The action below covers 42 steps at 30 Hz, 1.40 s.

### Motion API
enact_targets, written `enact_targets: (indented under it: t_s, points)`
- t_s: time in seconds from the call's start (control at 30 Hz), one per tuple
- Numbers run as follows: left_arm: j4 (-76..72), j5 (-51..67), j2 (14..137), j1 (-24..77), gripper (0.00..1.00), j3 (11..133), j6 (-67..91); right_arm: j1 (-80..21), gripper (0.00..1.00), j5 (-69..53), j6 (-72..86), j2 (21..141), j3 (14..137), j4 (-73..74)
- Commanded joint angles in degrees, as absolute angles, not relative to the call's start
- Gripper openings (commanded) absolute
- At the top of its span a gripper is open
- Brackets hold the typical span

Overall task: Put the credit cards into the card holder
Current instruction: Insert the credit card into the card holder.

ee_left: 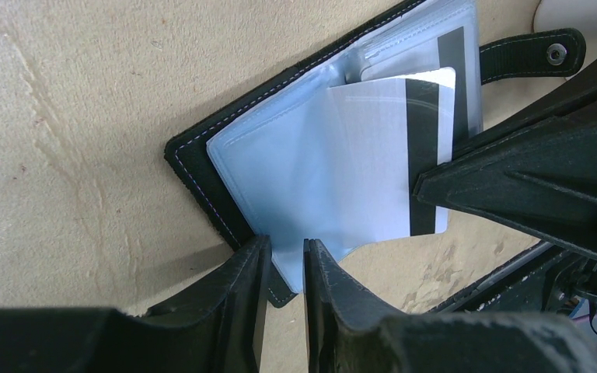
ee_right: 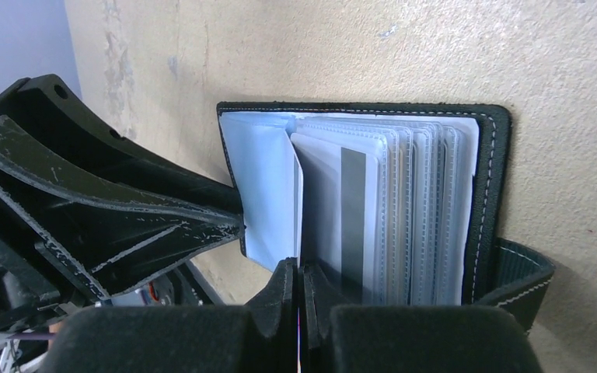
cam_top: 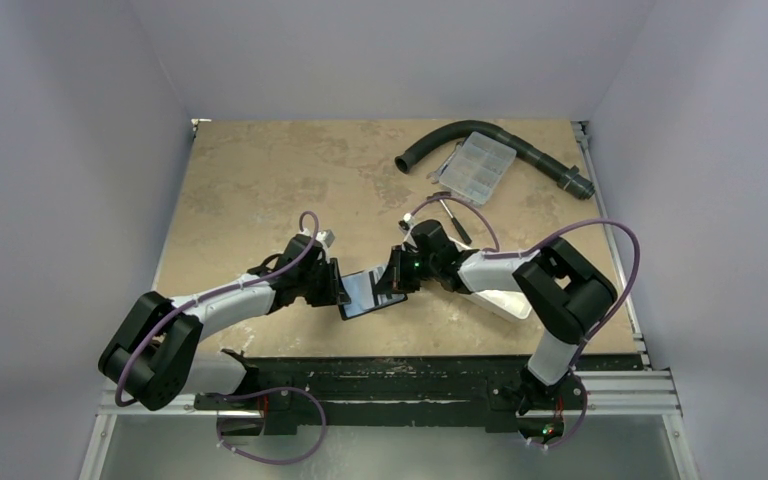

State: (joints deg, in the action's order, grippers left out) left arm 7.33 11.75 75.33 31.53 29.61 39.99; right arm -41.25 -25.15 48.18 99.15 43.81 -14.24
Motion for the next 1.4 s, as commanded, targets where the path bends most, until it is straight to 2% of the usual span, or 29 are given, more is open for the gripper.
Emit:
enact_targets:
  t_s: [0.0,0.47,0.67,0.97,1.23,1.37]
  points:
    - [6.99,11.83,75.36,31.42,0.26,28.45,40.71,-41.86,0.00,-30.15,46.32,100.74,45.01,-13.43]
    - [8.11,11.19,75.21,31.46,0.26,29.47,40.59,-38.72,0.00,-39.02,37.19,105.83,48.12,-13.06]
    - [10.64,8.12,73.74,31.46,0.26,30.94,40.30,-38.35,0.16,-36.53,31.76,104.67,50.62,-7.41]
    - [12.82,2.97,69.89,31.42,0.21,29.95,41.62,-38.80,0.32,-29.94,28.71,101.00,51.73,-1.18]
    - [9.64,5.61,73.54,31.46,0.17,28.61,42.15,-38.93,0.34,-26.78,27.32,98.98,52.97,2.98]
    - [9.56,5.54,73.40,31.46,0.17,28.52,42.20,-39.10,0.30,-27.33,27.22,99.60,53.38,2.55]
